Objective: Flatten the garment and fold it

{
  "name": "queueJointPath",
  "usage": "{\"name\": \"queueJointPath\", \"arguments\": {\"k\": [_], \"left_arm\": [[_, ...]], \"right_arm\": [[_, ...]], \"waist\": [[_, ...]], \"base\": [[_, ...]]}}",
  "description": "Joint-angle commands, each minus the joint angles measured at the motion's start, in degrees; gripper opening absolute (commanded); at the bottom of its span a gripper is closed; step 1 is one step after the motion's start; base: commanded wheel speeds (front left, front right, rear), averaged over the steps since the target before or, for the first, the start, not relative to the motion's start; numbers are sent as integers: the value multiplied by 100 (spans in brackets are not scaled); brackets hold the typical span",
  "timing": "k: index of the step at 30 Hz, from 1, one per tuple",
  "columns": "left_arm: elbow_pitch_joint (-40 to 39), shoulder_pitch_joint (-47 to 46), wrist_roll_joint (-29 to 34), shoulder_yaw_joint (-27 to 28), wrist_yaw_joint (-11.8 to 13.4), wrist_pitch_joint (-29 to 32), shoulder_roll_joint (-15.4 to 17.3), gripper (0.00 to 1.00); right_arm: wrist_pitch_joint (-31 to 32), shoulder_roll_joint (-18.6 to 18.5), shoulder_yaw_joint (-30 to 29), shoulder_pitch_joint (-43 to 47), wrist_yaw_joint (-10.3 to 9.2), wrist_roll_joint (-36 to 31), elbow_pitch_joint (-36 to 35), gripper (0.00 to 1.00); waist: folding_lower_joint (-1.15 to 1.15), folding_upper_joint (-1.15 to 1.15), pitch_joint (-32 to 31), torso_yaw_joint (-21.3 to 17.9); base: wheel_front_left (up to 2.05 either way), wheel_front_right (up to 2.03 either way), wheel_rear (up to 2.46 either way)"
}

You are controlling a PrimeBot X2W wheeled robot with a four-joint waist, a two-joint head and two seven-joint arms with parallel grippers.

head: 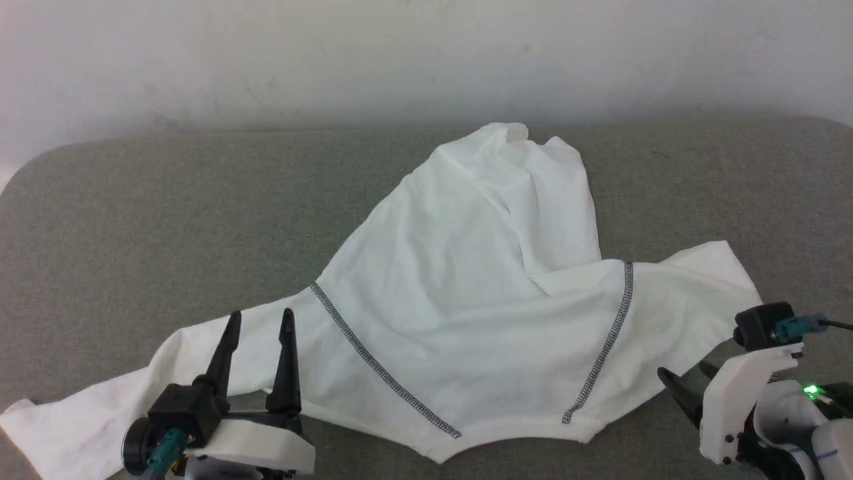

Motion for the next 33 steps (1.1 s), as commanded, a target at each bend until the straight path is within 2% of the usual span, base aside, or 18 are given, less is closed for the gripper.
{"name": "queueJointPath", "arguments": {"k": [1, 6, 10, 11, 12, 13, 14, 18, 23, 28, 33], "left_arm": [[21, -73, -1, 2, -16, -27, -10, 100], [132, -191, -5, -63, -39, -27, -11, 100], [231, -227, -11, -93, -37, -27, -11, 100], [255, -227, -17, -90, -34, -27, -11, 100], [279, -222, -25, -82, -32, -27, -10, 100], [302, -214, -31, -76, -32, -27, -6, 100], [384, -192, -47, -83, -45, 24, 25, 100], [526, -218, -162, -108, -129, 441, 122, 100], [688, -384, -479, -119, -304, 1873, 552, 100], [645, -374, -982, -210, -413, 3508, 916, 100], [598, -273, -1384, -360, -444, 4462, 975, 100]], "right_arm": [[4, -25, 14, -122, -5, 16, 27, 100], [239, -81, 435, -652, -5, 150, 886, 100], [691, -86, 812, -756, -5, 377, 1505, 100], [798, -77, 897, -746, -5, 471, 1600, 76], [906, -78, 990, -731, -5, 556, 1672, 38], [965, -84, 1069, -723, -5, 646, 1708, 15], [957, -104, 1181, -721, -5, 805, 1702, 0], [578, -209, 1189, -769, -5, 830, 1511, 0], [195, -344, 932, -697, -5, 752, 982, 0], [302, -339, 685, -456, -5, 559, 411, 0], [498, -213, 546, -272, -5, 491, 46, 0]], "waist": [[0, -1, 58, 18], [0, -1, 211, 77], [0, -1, 230, 118], [0, -1, 224, 124], [0, -1, 210, 122], [0, -1, 195, 118], [0, -1, 158, 102], [0, -1, 98, 87], [0, -1, -27, 59], [0, -1, -99, -89], [0, -1, -33, -256]], "base": [[0, 0, 0], [0, 0, 0], [0, 0, 0], [0, 0, 0], [0, 0, 0], [0, 0, 0], [0, 0, 0], [0, 0, 0], [0, 0, 0], [0, 0, 0], [0, 0, 0]]}}
